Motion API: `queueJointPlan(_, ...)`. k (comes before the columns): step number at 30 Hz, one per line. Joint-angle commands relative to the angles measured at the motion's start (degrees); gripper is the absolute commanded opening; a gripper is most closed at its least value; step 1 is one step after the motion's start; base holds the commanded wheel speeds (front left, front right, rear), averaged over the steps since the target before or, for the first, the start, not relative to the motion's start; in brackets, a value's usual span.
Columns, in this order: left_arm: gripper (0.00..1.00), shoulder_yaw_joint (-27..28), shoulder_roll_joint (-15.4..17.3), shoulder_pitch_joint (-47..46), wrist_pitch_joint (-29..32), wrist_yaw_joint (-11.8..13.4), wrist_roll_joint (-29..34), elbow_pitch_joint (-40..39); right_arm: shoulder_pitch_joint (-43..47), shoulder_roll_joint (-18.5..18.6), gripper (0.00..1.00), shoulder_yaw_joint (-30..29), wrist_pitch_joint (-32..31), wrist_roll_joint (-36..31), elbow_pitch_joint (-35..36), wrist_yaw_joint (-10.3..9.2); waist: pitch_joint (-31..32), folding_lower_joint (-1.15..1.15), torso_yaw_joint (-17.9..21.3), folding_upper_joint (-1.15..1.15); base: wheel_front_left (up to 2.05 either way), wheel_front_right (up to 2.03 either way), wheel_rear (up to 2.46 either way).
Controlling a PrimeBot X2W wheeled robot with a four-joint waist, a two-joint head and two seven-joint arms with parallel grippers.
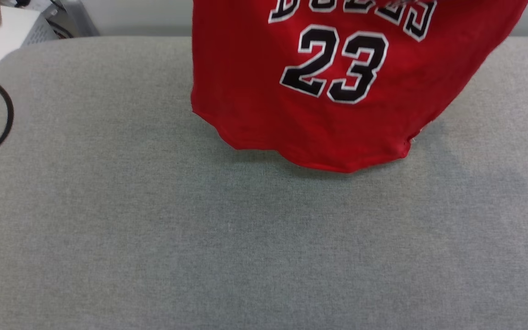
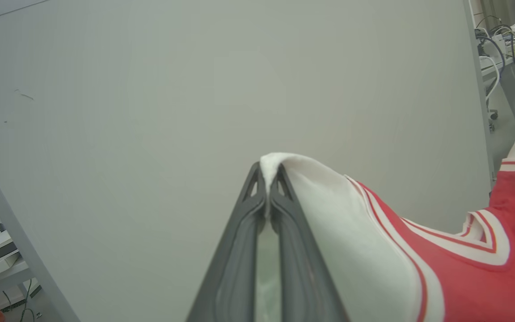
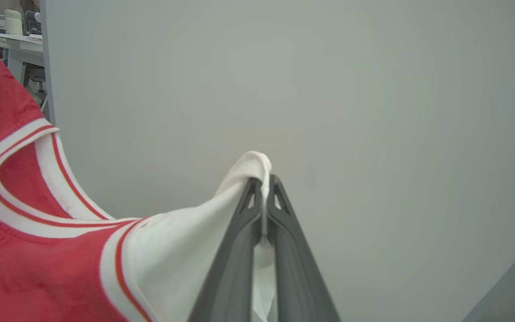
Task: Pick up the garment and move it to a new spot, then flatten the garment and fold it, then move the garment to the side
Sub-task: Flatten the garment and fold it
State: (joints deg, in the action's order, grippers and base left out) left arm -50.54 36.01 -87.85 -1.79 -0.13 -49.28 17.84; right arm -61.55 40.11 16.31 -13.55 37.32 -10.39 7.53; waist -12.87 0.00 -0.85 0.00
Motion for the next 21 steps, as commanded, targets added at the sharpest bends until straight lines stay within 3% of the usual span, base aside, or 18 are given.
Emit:
queueJointPlan(1, 0.00, 0.47, -1.02, -2.47, -0.61, -0.51, 0.37, 1.71, -3.31, -0.90, 0.00, 0.76, -0.04, -1.16, -1.62, -0.04, -5.21, 0.00, 1.00, 0.00, 0.00, 0.00, 0.00)
queueJointPlan(15, 0.00, 2.69, -7.97, -20.96, -8.69, -3.74, 5.22, 20.50, -33.26, -7.56, 0.00, 8.06, 6.59, -9.51, -22.10, -0.04, -14.69, 0.00, 2.32, 0.00, 0.00, 0.00, 0.00)
queueJointPlan(21, 0.00, 3.40, -9.53, -24.50, -10.56, -5.12, 4.85, 26.47, -40.73, -9.78, 0.00, 11.20, 10.08, -9.78, -30.12, -0.04, -16.78, 0.00, 2.70, 0.00, 0.00, 0.00, 0.00)
